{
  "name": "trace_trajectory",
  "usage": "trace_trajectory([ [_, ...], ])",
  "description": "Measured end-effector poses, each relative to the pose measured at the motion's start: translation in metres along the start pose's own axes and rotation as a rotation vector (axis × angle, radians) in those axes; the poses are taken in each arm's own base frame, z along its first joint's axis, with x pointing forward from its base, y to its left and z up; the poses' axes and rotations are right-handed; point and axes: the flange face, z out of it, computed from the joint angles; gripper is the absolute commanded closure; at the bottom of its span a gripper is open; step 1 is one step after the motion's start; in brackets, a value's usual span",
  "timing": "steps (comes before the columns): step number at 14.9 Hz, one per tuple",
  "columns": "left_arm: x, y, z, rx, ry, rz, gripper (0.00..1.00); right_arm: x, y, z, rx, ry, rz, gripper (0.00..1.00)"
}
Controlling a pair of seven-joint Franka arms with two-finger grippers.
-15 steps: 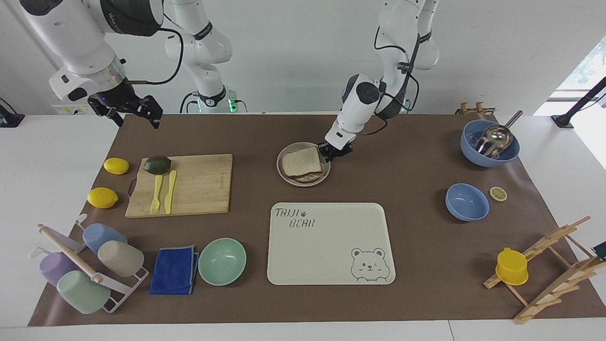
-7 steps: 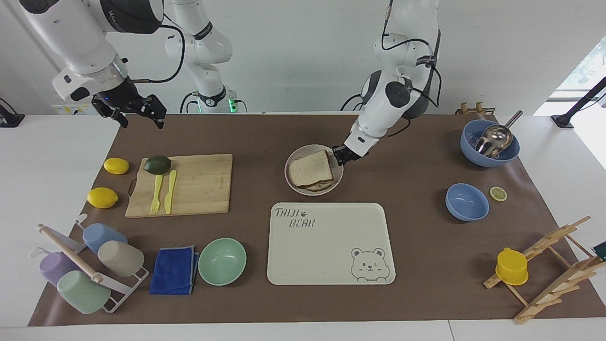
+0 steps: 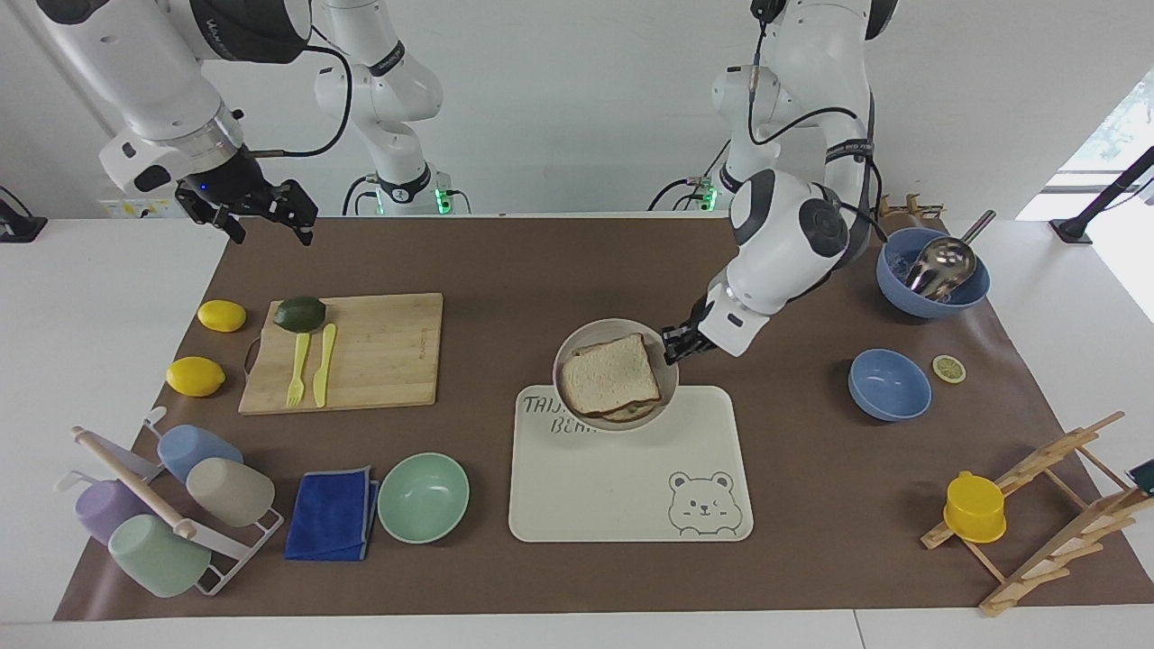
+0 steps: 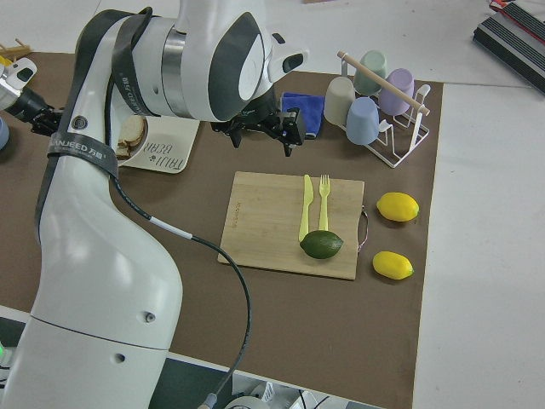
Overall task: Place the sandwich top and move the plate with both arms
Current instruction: 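Slide the plate onto the bear tray with the left gripper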
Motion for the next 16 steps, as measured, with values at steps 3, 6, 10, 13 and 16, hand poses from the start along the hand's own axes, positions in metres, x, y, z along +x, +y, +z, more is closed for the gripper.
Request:
trace_trajectory([
  [3, 0.050, -0.008, 0.030, -0.011, -0.010, 0.045, 1.00, 0.000, 0.000, 0.000, 0.000, 0.000, 0.000, 0.00],
  [6, 0.072, -0.018, 0.043, -0.020, 0.002, 0.083, 1.00, 0.000, 0.000, 0.000, 0.000, 0.002, -0.001, 0.00],
  [10, 0.072, -0.015, 0.053, -0.030, 0.032, 0.115, 1.00, 0.000, 0.000, 0.000, 0.000, 0.005, -0.001, 0.00],
  [13, 0.071, -0.013, 0.054, -0.029, 0.033, 0.127, 0.54, 0.001, 0.000, 0.000, 0.000, 0.005, -0.001, 0.00],
  [16, 0.072, -0.014, 0.053, -0.029, 0.034, 0.151, 0.00, 0.001, -0.001, 0.000, 0.000, 0.005, -0.001, 0.00],
])
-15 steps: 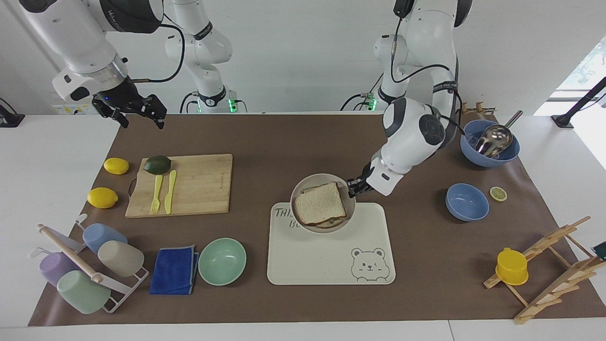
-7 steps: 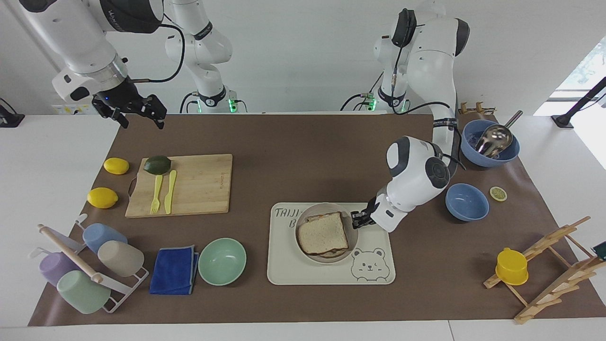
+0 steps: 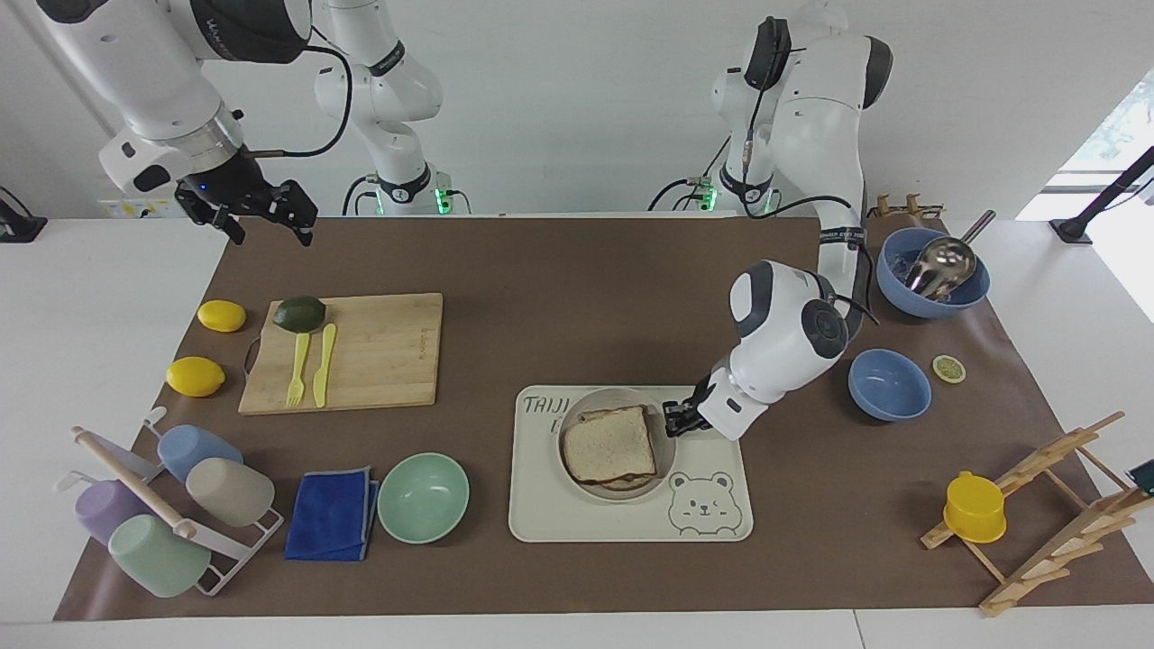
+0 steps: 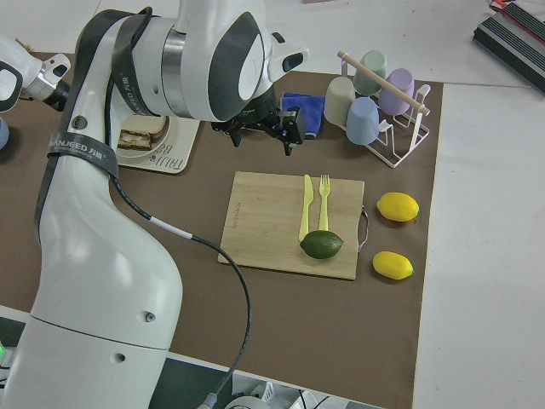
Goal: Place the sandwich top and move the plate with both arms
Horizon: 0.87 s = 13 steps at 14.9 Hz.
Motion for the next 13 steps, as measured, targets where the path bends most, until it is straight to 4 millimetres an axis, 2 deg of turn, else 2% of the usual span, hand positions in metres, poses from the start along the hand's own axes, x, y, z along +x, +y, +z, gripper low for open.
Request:
trace_trajectory([
  [4, 0.003, -0.012, -0.007, 0.005, -0.033, 0.023, 0.00, 0.000, 0.000, 0.000, 0.000, 0.000, 0.000, 0.00],
  [6, 0.009, -0.027, -0.026, 0.002, -0.046, 0.018, 0.00, 0.000, 0.000, 0.000, 0.000, 0.000, 0.000, 0.00],
  [7, 0.013, -0.035, -0.040, -0.002, -0.038, 0.010, 0.00, 0.000, 0.000, 0.000, 0.000, 0.000, 0.000, 0.00],
  [9, 0.017, -0.047, -0.082, -0.012, -0.003, -0.002, 0.00, 0.000, 0.000, 0.000, 0.000, 0.000, -0.001, 0.00],
  [11, 0.011, -0.060, -0.129, -0.004, 0.008, -0.015, 0.00, 0.000, 0.000, 0.000, 0.000, 0.000, -0.001, 0.00],
  [13, -0.001, -0.076, -0.172, 0.078, 0.012, -0.008, 0.00, 0.000, -0.001, 0.000, 0.000, 0.000, -0.001, 0.00],
])
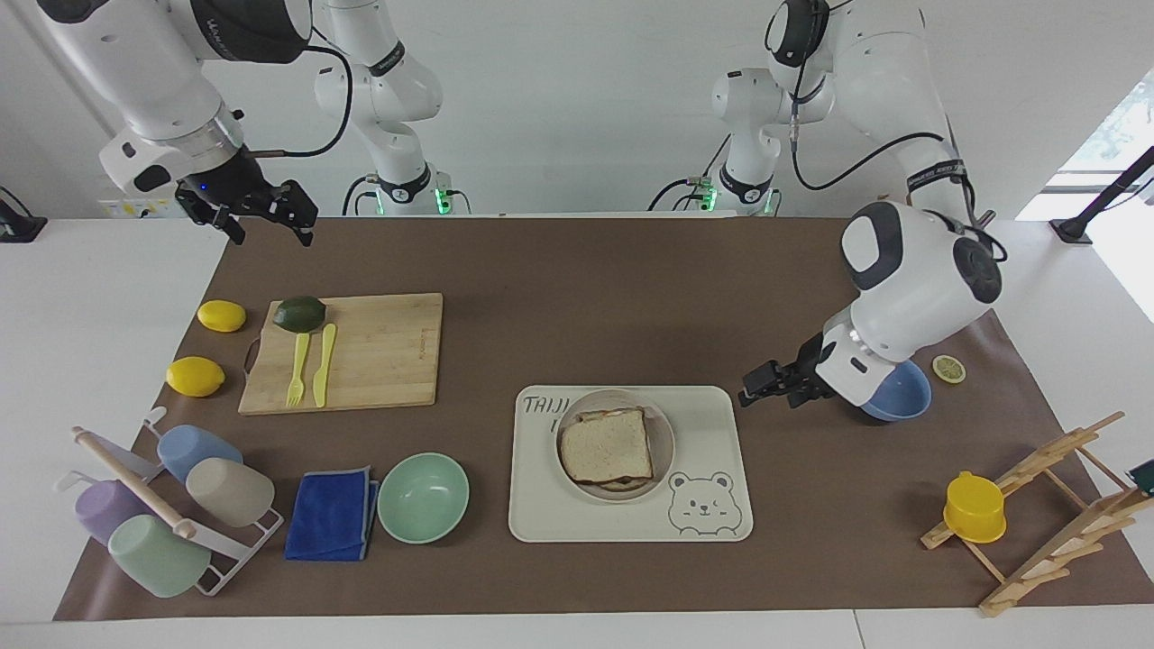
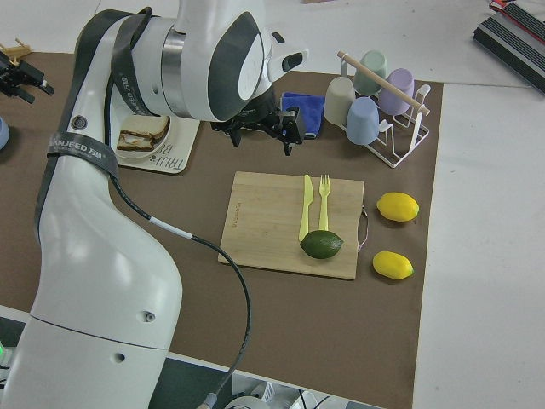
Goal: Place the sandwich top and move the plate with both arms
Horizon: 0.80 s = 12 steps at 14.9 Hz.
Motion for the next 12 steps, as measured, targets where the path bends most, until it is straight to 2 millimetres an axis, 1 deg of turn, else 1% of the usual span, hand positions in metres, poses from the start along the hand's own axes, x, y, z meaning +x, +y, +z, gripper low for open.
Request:
trace_trajectory([
  [2, -0.016, -0.007, -0.039, 0.077, 0.007, 0.017, 0.00, 0.000, -0.001, 0.000, 0.000, 0.000, -0.001, 0.00],
  [4, -0.036, -0.007, -0.079, 0.131, 0.023, 0.029, 0.00, 0.000, -0.001, 0.000, 0.000, 0.000, -0.001, 0.00],
  [6, -0.058, -0.008, -0.114, 0.189, 0.028, 0.037, 0.00, 0.000, -0.002, 0.000, 0.000, 0.000, -0.003, 0.00],
  [8, -0.080, -0.010, -0.144, 0.241, 0.024, 0.037, 0.00, 0.000, -0.002, 0.000, 0.000, 0.000, -0.004, 0.00],
  [10, -0.103, -0.014, -0.169, 0.268, 0.015, 0.026, 0.00, 0.000, -0.002, 0.000, -0.001, 0.000, -0.005, 0.00],
  [11, -0.114, -0.016, -0.178, 0.279, 0.012, 0.020, 0.00, 0.000, -0.003, 0.000, -0.001, 0.000, -0.005, 0.00],
  [12, -0.126, -0.018, -0.183, 0.285, 0.003, 0.016, 0.00, 0.000, -0.003, 0.000, -0.001, 0.000, -0.005, 0.00],
])
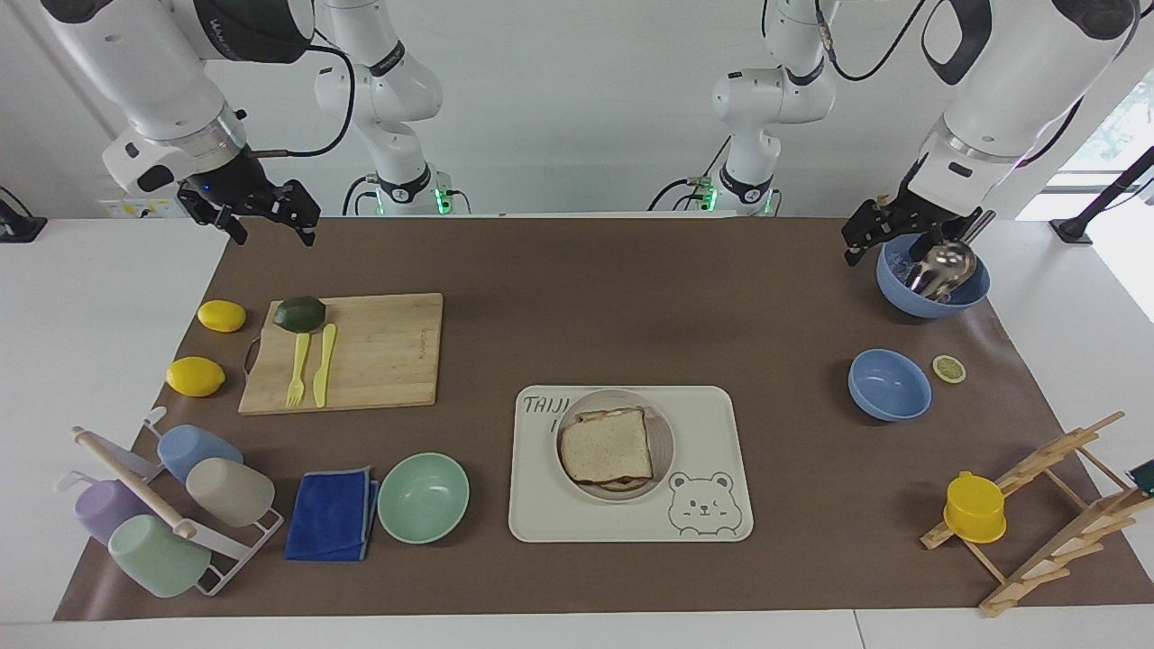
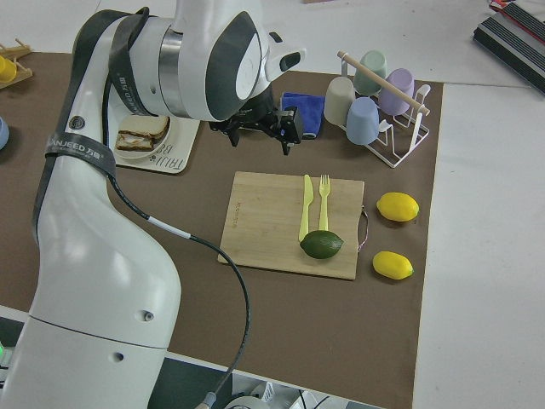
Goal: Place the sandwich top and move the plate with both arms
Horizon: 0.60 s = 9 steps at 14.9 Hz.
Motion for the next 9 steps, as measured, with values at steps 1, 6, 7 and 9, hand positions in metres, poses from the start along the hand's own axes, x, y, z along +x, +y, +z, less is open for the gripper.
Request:
trace_trajectory([
  [1, -0.013, -0.001, 0.001, 0.005, -0.023, 0.000, 0.00, 0.000, 0.000, 0.000, 0.000, 0.000, 0.000, 0.00],
  [6, -0.035, -0.003, 0.037, 0.021, -0.126, -0.001, 0.00, 0.000, -0.001, -0.001, 0.000, 0.002, -0.002, 0.00],
  [7, -0.032, -0.005, 0.040, 0.021, -0.123, -0.004, 0.00, 0.000, -0.001, -0.001, 0.000, 0.003, -0.002, 0.00],
  [9, -0.029, -0.004, 0.041, 0.020, -0.111, 0.001, 0.00, 0.000, -0.001, -0.002, 0.000, 0.005, -0.002, 0.00],
])
